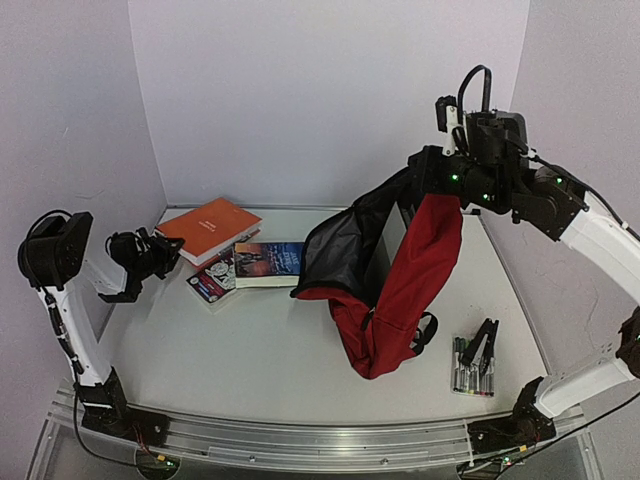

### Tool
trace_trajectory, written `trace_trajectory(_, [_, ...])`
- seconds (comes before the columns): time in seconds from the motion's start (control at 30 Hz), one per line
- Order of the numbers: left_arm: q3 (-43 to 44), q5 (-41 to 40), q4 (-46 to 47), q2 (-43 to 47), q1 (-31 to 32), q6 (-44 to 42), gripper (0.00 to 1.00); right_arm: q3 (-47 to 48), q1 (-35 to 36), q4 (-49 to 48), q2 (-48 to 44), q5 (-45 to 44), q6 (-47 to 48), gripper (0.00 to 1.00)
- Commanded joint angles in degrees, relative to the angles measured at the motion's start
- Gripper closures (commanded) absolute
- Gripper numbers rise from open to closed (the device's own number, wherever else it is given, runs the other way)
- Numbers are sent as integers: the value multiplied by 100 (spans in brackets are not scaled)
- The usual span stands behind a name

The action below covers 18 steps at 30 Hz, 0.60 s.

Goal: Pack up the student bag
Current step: Pick up the book from the center of the board.

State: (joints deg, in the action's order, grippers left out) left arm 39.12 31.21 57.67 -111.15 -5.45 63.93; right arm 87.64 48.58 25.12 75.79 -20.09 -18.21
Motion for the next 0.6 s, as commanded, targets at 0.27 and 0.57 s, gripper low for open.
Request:
trace_trajectory(0.27, [899, 187, -5099, 3319, -26, -2181, 79, 207, 33, -34, -73, -173, 113, 100])
trace_trajectory(0.57, [2063, 523, -8834, 4685, 9, -3240, 87, 180, 34, 6, -84, -91, 152, 100])
